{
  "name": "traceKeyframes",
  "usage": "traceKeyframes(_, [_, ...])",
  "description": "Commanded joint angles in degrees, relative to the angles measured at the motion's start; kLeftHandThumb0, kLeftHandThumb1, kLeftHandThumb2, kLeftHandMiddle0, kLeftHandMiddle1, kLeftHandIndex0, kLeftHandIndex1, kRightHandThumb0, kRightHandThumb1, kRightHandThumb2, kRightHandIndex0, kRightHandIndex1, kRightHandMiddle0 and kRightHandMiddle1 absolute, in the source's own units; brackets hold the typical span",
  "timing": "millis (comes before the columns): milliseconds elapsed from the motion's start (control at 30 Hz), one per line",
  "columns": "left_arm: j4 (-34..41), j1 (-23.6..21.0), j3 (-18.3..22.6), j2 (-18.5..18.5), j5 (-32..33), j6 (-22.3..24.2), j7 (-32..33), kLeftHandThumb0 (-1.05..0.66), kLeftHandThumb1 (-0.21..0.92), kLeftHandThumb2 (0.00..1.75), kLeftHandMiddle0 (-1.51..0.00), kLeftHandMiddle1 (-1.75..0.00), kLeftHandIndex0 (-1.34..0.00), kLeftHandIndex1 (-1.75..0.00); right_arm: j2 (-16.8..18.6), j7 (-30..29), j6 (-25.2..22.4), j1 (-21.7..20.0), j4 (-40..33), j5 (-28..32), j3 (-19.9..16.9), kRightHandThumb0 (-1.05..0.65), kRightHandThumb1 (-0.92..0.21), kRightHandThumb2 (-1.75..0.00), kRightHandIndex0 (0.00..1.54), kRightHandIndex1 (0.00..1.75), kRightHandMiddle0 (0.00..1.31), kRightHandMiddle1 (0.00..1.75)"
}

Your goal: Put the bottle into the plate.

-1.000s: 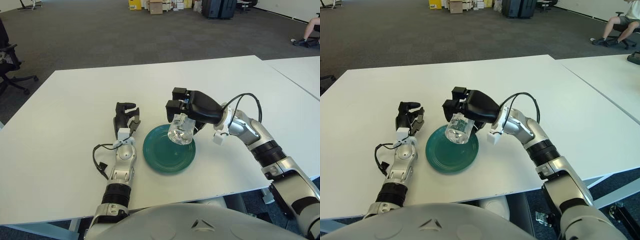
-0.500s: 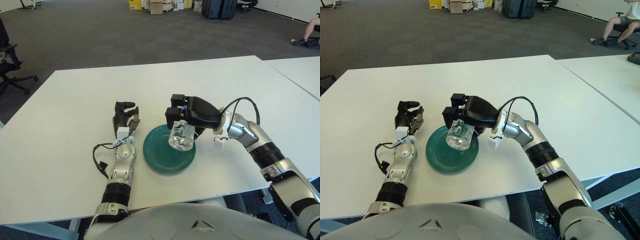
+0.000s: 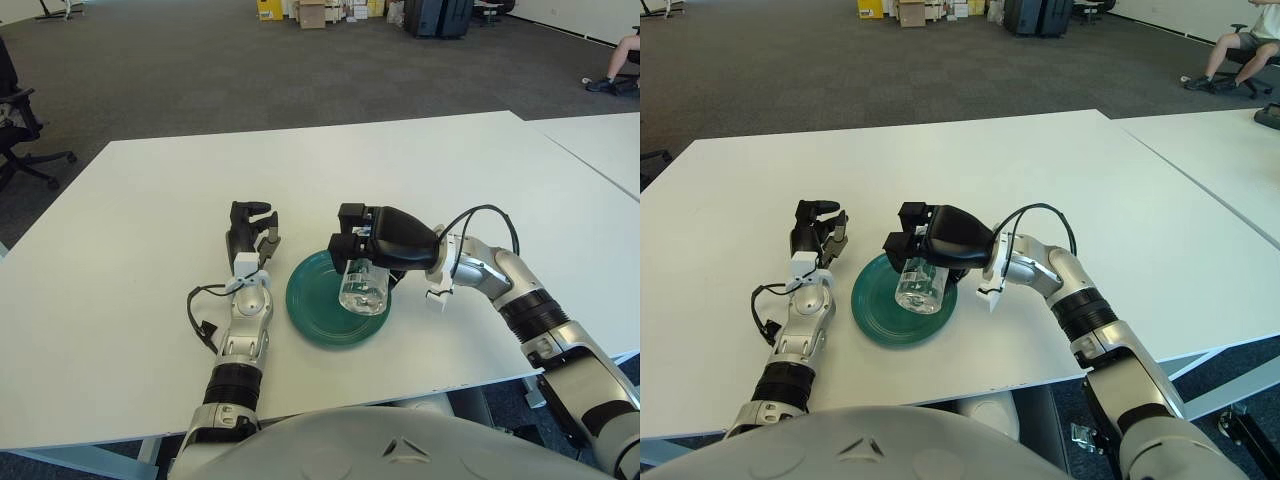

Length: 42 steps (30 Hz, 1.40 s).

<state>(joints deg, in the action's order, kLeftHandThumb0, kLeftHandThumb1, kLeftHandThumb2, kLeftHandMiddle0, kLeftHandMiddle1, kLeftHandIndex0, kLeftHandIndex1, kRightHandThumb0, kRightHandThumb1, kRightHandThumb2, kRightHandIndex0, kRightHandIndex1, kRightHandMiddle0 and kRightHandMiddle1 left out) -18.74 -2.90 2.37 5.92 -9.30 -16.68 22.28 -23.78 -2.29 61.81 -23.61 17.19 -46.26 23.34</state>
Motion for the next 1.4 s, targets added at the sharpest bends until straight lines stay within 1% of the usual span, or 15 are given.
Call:
traceKeyframes(0, [-0.33,-1.41,-0.01,0.1,0.03,-0.75,0.15,-0.35,0.92,0.45,-0.6,-0.9,-0.27,-1.66,-0.02,-0.81,-0.04,-1.66,0.72,-0.17,0.19,0.48,-0.28,-1.35,0.63,1.75,0.75,1.75])
traceKeyframes(100, [-0.43,-1.45,-0.08,0.16,-0.12,-0.87,0.29,-0.35,0.92,0.45,-0.6,-0.9,-0.27,-1.67,0.29,-1.03,-0.14,-1.89,1.58,-0.69,0.82,0.47,-0.28,-1.35,0.63,1.75,0.74,1.75])
traceKeyframes(333, [-0.53,-1.46,-0.23,0.4,-0.68,-1.0,0.88,-0.35,0.92,0.45,-0.6,-0.9,-0.27,-1.67,1.21,-3.73,-0.65,-3.55,5.71,-4.36,2.65,0.47,-0.29,-1.35,0.63,1.75,0.74,1.75])
traceKeyframes(533, [-0.31,-1.31,-0.36,0.7,-0.89,-0.9,1.24,-0.35,0.92,0.45,-0.6,-0.9,-0.27,-1.67,0.71,-3.94,-0.22,-4.61,7.11,-6.0,4.43,0.47,-0.29,-1.34,0.63,1.75,0.74,1.75])
traceKeyframes(700, [-0.34,-1.31,-0.53,0.75,-1.09,-0.84,1.53,-0.35,0.92,0.45,-0.6,-0.9,-0.27,-1.67,0.06,-3.51,0.05,-4.94,7.22,-6.36,5.43,0.47,-0.29,-1.34,0.62,1.75,0.73,1.75])
traceKeyframes(967, [-0.57,-1.43,-0.81,0.93,-1.37,-0.57,2.03,-0.35,0.92,0.44,-0.6,-0.9,-0.28,-1.66,-0.42,-2.78,-0.42,-5.45,7.01,-6.13,5.95,0.47,-0.29,-1.34,0.62,1.75,0.73,1.75])
traceKeyframes(1233, [-1.39,-1.73,-0.77,1.32,-0.71,-1.16,1.99,-0.35,0.92,0.42,-0.61,-0.9,-0.31,-1.63,-0.6,-1.23,-0.65,-5.56,6.8,-5.57,6.93,0.47,-0.29,-1.34,0.62,1.75,0.73,1.75])
traceKeyframes(1367, [-1.94,-1.94,-0.82,1.4,-0.75,-1.66,2.19,-0.35,0.92,0.41,-0.61,-0.91,-0.31,-1.63,-0.67,-1.06,0.03,-5.8,7.19,-5.05,7.22,0.47,-0.29,-1.34,0.62,1.75,0.73,1.75])
